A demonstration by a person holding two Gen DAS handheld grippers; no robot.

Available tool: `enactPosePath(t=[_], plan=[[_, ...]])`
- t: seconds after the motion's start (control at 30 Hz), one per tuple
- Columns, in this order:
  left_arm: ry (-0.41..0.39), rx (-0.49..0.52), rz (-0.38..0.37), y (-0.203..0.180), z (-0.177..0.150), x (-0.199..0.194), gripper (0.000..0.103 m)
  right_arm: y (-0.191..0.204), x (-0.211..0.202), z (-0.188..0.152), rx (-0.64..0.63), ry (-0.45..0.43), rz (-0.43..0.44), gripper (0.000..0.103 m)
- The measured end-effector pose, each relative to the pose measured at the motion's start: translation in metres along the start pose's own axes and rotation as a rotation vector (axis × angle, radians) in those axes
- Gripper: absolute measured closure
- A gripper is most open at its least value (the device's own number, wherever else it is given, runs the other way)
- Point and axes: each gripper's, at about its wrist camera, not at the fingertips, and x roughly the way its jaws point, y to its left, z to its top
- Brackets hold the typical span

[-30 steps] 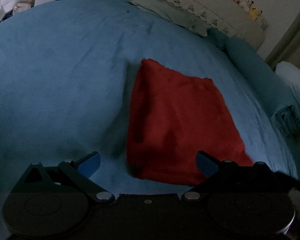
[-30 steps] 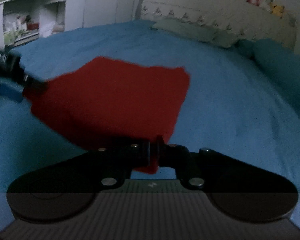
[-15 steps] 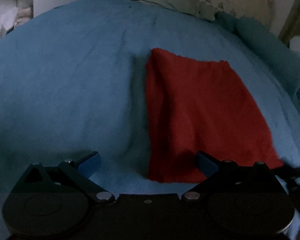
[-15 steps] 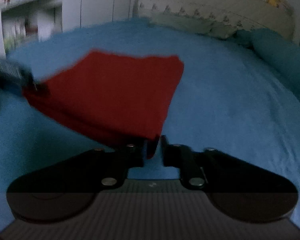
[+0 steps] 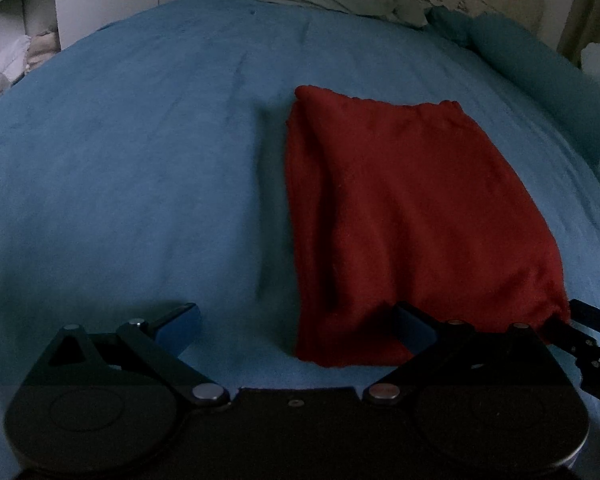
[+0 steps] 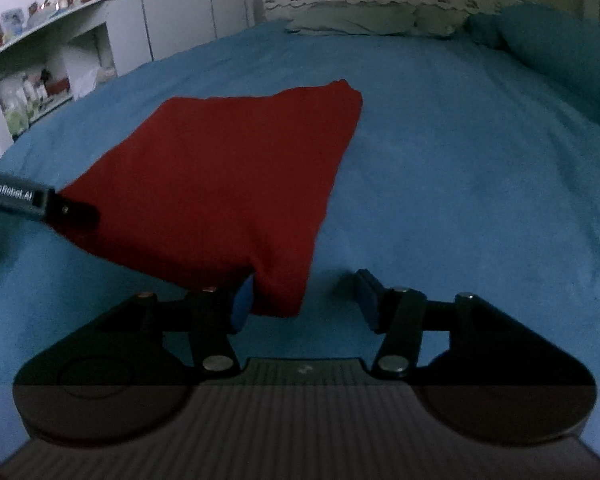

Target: Fold small clothes

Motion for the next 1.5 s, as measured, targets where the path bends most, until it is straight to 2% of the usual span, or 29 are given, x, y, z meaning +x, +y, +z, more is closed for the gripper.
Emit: enactPosePath(t=[0.03, 0.13, 0.2, 0.23, 0.3, 0.4, 0.53, 0.57, 0.67, 0.77, 0.83, 0.9, 0.93, 0.97, 1.0, 1.03, 1.07, 1.1, 1.23, 1.33, 1.5], plan=[[0.000, 0.001, 0.000, 0.000, 0.000, 0.000, 0.000, 0.000, -0.003, 0.000, -0.010, 0.009, -0.001, 0.031], [0.001, 0.002, -0.001, 0.000, 0.000, -0.003, 0.000, -0.003, -0.021, 0.004, -0.037, 0.019, -0.035, 0.019], [-0.002, -0.002, -0.002, -0.001, 0.000, -0.007, 0.000, -0.010, -0.040, 0.008, -0.027, -0.025, -0.019, 0.005], [-0.007, 0.001, 0.002, -0.005, 0.000, -0.009, 0.000, -0.013, -0.048, 0.012, -0.016, -0.050, -0.008, 0.001], [-0.020, 0.015, 0.010, -0.008, -0.001, -0.013, 0.000, -0.017, -0.056, 0.022, 0.006, -0.086, 0.001, 0.000], [-0.041, 0.006, -0.004, -0.009, 0.002, -0.020, 0.001, -0.017, -0.046, 0.037, 0.042, -0.076, 0.024, 0.000], [-0.074, -0.015, -0.063, -0.007, 0.033, -0.024, 0.000, -0.029, -0.021, 0.069, 0.120, -0.022, 0.121, 0.000], [-0.058, -0.019, -0.081, -0.005, 0.043, -0.018, 0.000, -0.033, -0.011, 0.080, 0.135, 0.006, 0.136, 0.000], [0.054, -0.075, -0.170, 0.004, 0.075, 0.021, 0.001, -0.049, 0.021, 0.107, 0.184, 0.091, 0.179, 0.000], [0.146, -0.100, -0.211, 0.008, 0.097, 0.059, 0.012, -0.058, 0.049, 0.116, 0.241, 0.175, 0.212, 0.001], [0.172, -0.106, -0.235, 0.006, 0.108, 0.078, 0.012, -0.062, 0.069, 0.117, 0.287, 0.224, 0.243, 0.002], [0.176, -0.115, -0.250, 0.004, 0.116, 0.089, 0.013, -0.065, 0.089, 0.112, 0.331, 0.283, 0.264, 0.007], [0.178, -0.118, -0.252, 0.002, 0.118, 0.093, 0.016, -0.066, 0.098, 0.110, 0.353, 0.299, 0.266, 0.007], [0.182, -0.112, -0.252, -0.002, 0.121, 0.095, 0.029, -0.066, 0.101, 0.109, 0.370, 0.290, 0.269, 0.013], [0.189, -0.093, -0.259, -0.007, 0.123, 0.095, 0.039, -0.065, 0.103, 0.110, 0.383, 0.272, 0.282, 0.027], [0.195, -0.083, -0.264, -0.010, 0.126, 0.093, 0.053, -0.063, 0.104, 0.111, 0.390, 0.268, 0.312, 0.042], [0.197, -0.071, -0.257, -0.014, 0.128, 0.090, 0.065, -0.061, 0.102, 0.113, 0.386, 0.263, 0.308, 0.051], [0.200, -0.064, -0.255, -0.016, 0.130, 0.087, 0.068, -0.056, 0.098, 0.115, 0.361, 0.251, 0.296, 0.059], [0.169, -0.024, -0.231, -0.034, 0.137, 0.063, 0.073, -0.046, 0.068, 0.128, 0.313, 0.201, 0.288, 0.063], [0.145, 0.016, -0.246, -0.054, 0.132, 0.033, 0.073, -0.041, 0.031, 0.136, 0.277, 0.163, 0.292, 0.063], [0.089, 0.064, -0.267, -0.094, 0.099, -0.031, 0.073, -0.052, -0.057, 0.124, 0.230, 0.116, 0.302, 0.063]])
